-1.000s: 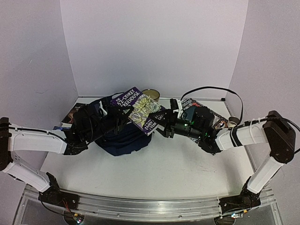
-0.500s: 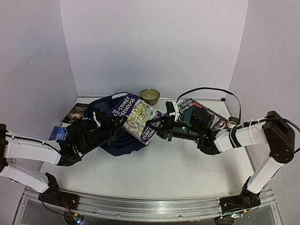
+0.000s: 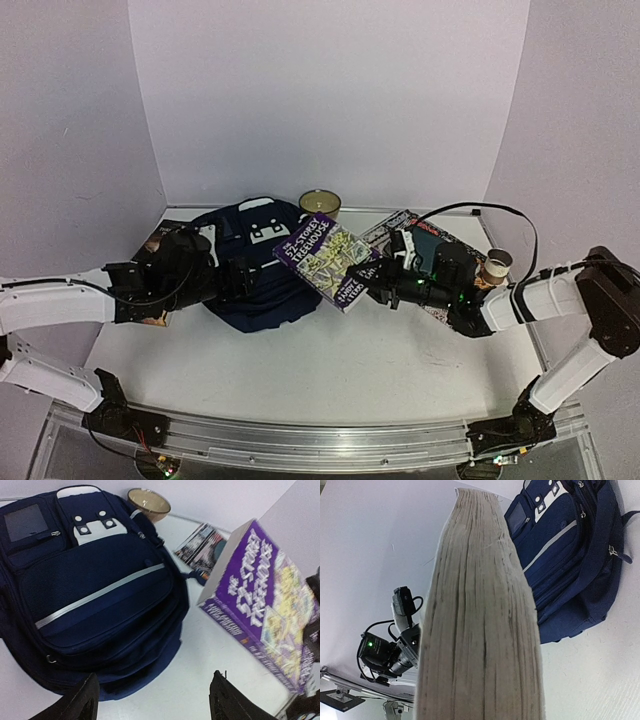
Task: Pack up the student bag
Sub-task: Pick up the largest pocket of the bag from the student bag.
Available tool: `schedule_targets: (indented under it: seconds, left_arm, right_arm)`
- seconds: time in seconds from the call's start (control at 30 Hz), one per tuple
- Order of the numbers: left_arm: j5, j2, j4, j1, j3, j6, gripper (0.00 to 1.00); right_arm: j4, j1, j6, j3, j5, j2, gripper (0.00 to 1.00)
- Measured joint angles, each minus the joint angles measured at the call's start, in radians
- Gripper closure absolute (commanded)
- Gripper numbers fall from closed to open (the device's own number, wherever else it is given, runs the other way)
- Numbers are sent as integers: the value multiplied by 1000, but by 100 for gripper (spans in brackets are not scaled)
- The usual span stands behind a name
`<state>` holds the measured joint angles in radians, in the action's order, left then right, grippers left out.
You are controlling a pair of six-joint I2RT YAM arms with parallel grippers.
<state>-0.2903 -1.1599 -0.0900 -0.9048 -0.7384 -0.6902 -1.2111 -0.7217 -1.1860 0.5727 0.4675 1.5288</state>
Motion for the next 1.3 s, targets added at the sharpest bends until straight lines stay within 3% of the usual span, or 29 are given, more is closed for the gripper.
schedule_targets:
  seconds: [0.17, 0.33, 0.7, 0.83, 0.97, 1.1, 1.3]
  left_arm:
    - [-28, -138, -241, 11, -155, 211, 23]
    - [-22, -294, -376, 34, -231, 396, 23]
    - [54, -569, -513, 74, -432, 614, 28]
    - [59, -646, -527, 77, -485, 644, 40]
    - [48, -704, -560, 79, -530, 666, 74]
    - [31, -720, -599, 79, -573, 681, 98]
    - [47, -721, -695, 80, -673, 667, 100]
  right_arm:
    - [-1, 9, 9, -50, -1, -54, 100]
    - [1, 16, 23, -97, -9, -106, 100]
    - [71, 25, 86, -144, -46, -258, 100]
    - [102, 28, 107, -144, -51, -274, 100]
    - [135, 28, 122, -144, -57, -279, 100]
    - [156, 28, 133, -144, -60, -281, 100]
    - [187, 28, 139, -151, -60, -298, 100]
